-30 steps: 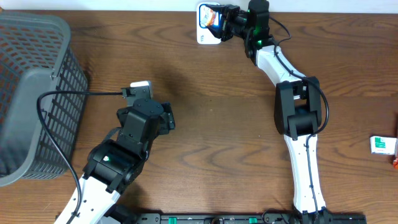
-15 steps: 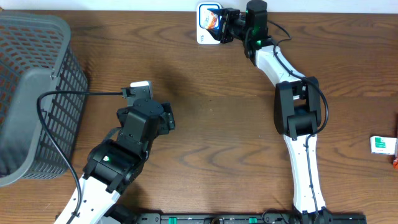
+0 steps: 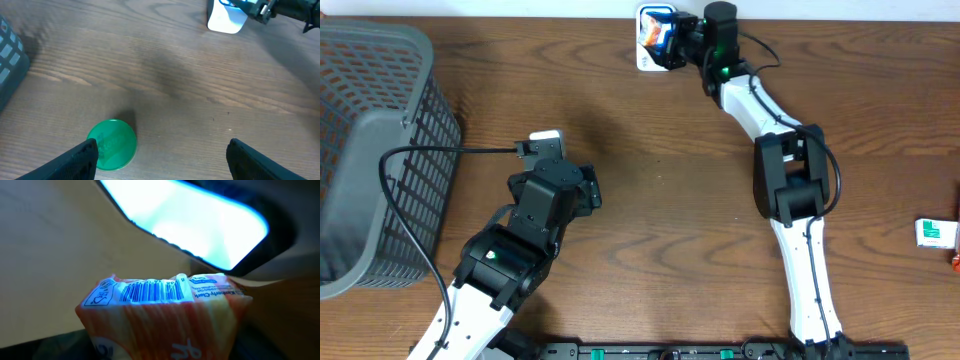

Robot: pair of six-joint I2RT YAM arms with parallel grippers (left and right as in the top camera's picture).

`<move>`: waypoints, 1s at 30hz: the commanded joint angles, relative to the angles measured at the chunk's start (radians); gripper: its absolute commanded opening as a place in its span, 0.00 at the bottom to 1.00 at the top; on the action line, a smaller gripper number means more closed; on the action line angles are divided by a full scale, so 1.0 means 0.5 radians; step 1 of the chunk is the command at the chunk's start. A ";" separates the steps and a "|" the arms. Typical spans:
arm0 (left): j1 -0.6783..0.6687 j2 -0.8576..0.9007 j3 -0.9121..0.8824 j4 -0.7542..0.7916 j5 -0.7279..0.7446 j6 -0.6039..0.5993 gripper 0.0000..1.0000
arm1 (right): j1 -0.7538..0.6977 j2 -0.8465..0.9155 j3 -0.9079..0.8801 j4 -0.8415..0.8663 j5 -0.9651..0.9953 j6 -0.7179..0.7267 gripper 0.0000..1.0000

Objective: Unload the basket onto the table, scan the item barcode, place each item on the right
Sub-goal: 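Hold the tissue pack barcode against the scanner window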

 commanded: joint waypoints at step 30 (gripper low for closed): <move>0.009 0.001 -0.004 -0.002 -0.027 0.034 0.83 | 0.014 0.032 0.021 0.043 0.084 0.018 0.61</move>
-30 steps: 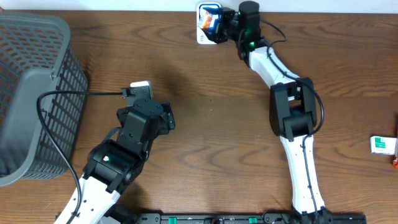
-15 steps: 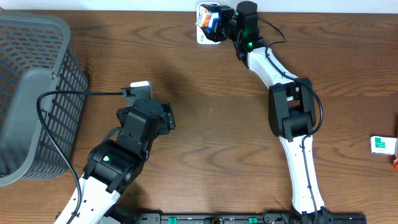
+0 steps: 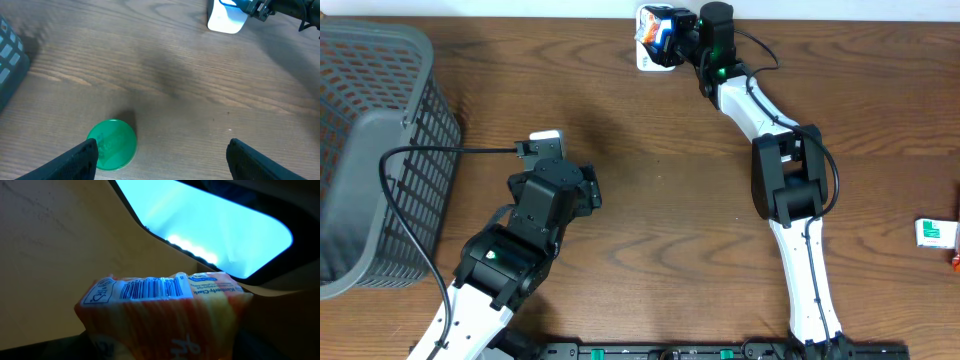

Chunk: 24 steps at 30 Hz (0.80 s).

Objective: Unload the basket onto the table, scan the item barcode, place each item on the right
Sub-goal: 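Hold the tissue pack barcode against the scanner window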

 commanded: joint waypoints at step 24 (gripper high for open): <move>0.009 0.001 -0.004 -0.001 -0.027 0.034 0.83 | -0.088 0.032 0.262 -0.284 -0.361 0.018 0.60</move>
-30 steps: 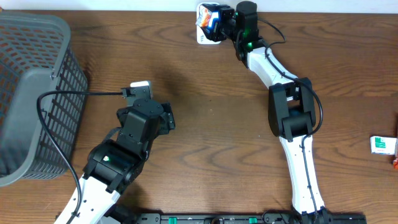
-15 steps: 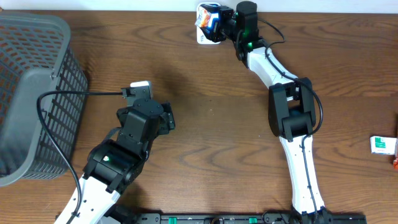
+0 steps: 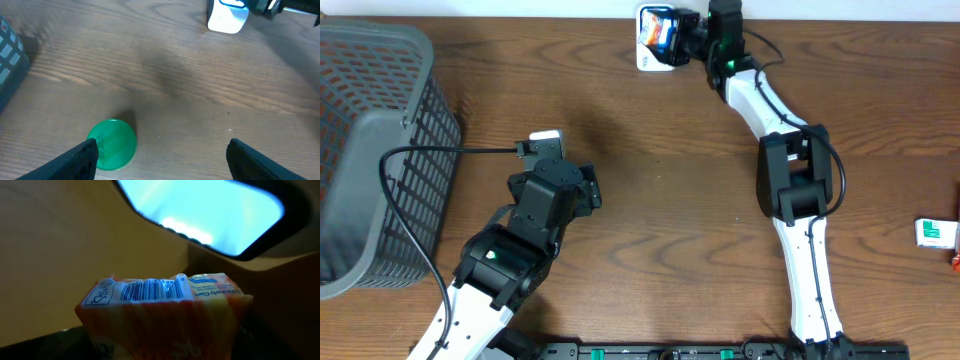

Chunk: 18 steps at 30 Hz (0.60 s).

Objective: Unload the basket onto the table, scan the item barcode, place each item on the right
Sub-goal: 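Hold the tissue pack barcode against the scanner window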

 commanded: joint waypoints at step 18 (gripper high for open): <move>0.009 0.001 -0.004 -0.002 -0.027 0.034 0.83 | -0.030 0.023 0.165 -0.335 -0.074 0.011 0.58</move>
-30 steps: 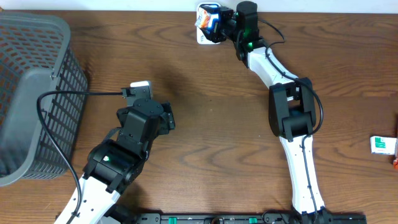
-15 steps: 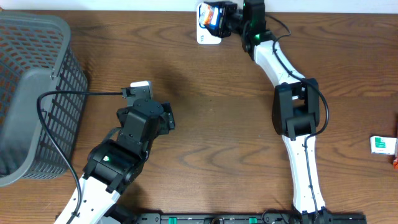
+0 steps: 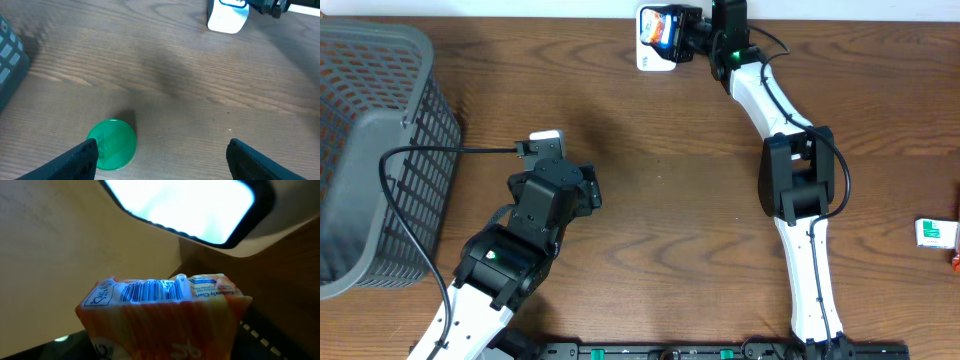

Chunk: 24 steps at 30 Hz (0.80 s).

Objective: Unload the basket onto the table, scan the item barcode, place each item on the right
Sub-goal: 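Hold the tissue pack barcode against the scanner window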

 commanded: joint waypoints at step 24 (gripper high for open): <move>0.009 0.001 -0.004 -0.002 -0.027 0.034 0.83 | 0.035 0.048 0.127 -0.020 0.251 0.011 0.60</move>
